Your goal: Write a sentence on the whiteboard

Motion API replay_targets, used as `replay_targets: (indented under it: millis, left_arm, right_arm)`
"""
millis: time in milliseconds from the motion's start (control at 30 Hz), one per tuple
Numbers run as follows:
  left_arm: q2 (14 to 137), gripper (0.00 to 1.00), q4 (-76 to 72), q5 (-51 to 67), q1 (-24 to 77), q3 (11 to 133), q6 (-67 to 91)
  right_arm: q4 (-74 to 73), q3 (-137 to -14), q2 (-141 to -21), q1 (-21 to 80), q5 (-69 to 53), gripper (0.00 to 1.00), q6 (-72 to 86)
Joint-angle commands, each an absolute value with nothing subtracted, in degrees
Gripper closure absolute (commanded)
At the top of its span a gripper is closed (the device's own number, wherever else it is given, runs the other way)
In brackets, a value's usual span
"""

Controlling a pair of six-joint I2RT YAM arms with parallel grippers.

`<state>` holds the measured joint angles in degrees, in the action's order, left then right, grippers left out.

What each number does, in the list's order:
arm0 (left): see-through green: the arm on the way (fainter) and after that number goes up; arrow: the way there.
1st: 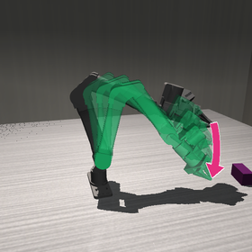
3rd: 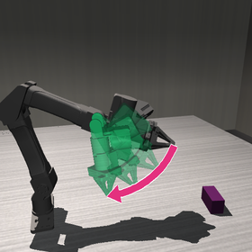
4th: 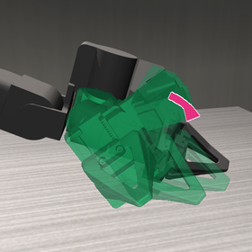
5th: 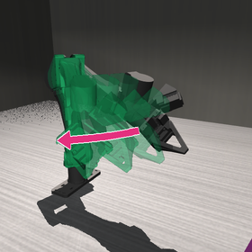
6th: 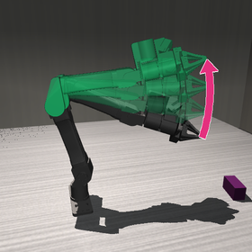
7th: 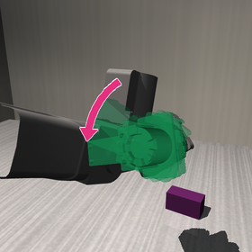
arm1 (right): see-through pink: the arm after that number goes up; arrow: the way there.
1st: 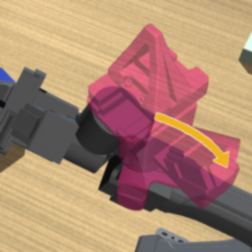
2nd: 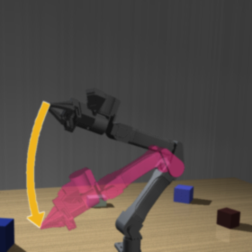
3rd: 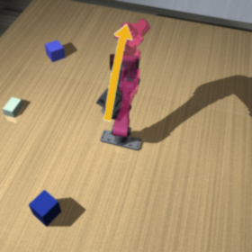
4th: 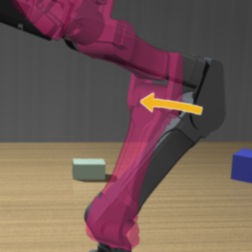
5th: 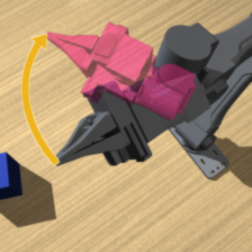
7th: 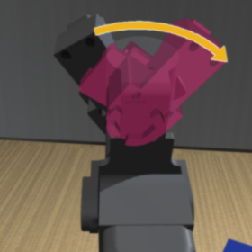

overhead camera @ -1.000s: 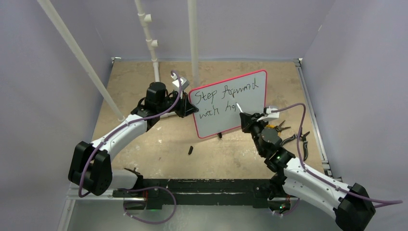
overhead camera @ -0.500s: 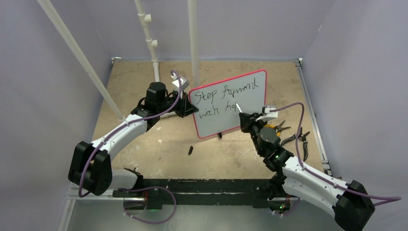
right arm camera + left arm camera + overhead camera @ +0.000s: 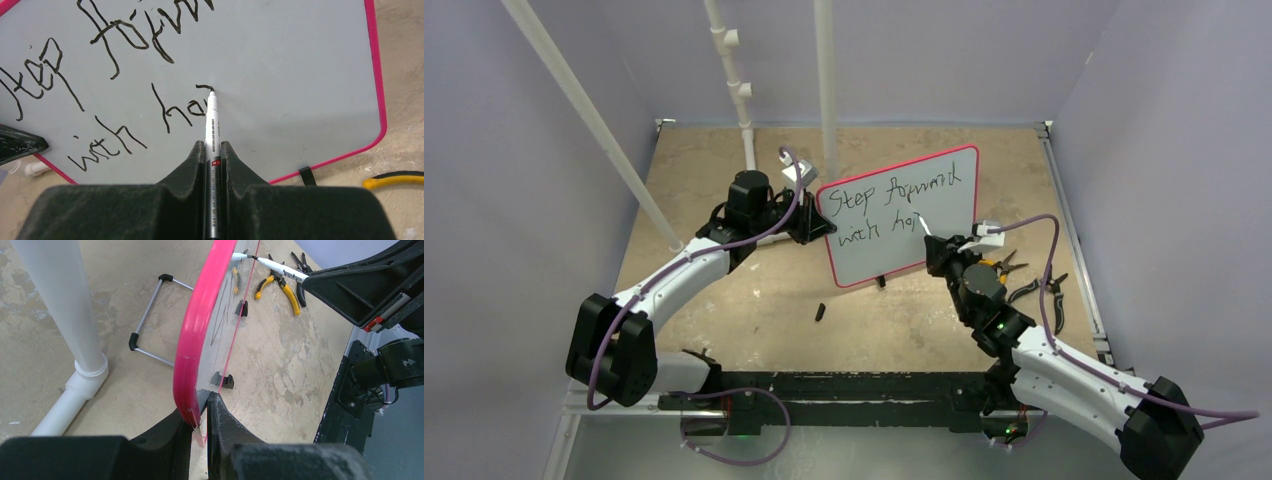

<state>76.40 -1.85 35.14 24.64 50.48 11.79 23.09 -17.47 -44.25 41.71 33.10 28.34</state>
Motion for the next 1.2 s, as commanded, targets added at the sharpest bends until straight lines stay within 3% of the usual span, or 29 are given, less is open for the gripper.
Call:
replay_targets:
  millis: [0,800,1167]
  left_arm:
    - [76.58,1.0,1.85,33.21,25.29,50.1,11.01]
    - [76.66,1.0,1.5,33.35,25.31,50.01,11.26]
    - [76.66,1.0,1.36,33.41,25.31,49.92,11.34]
  right_arm:
    - [21.63,-18.31,-44.3,41.65,33.42,1.0,29.69]
    - [20.74,-16.79,-41.08,41.74,29.45,1.0,29.32]
    - [15.95,-18.32,-39.53,41.66,33.29,1.0,29.55]
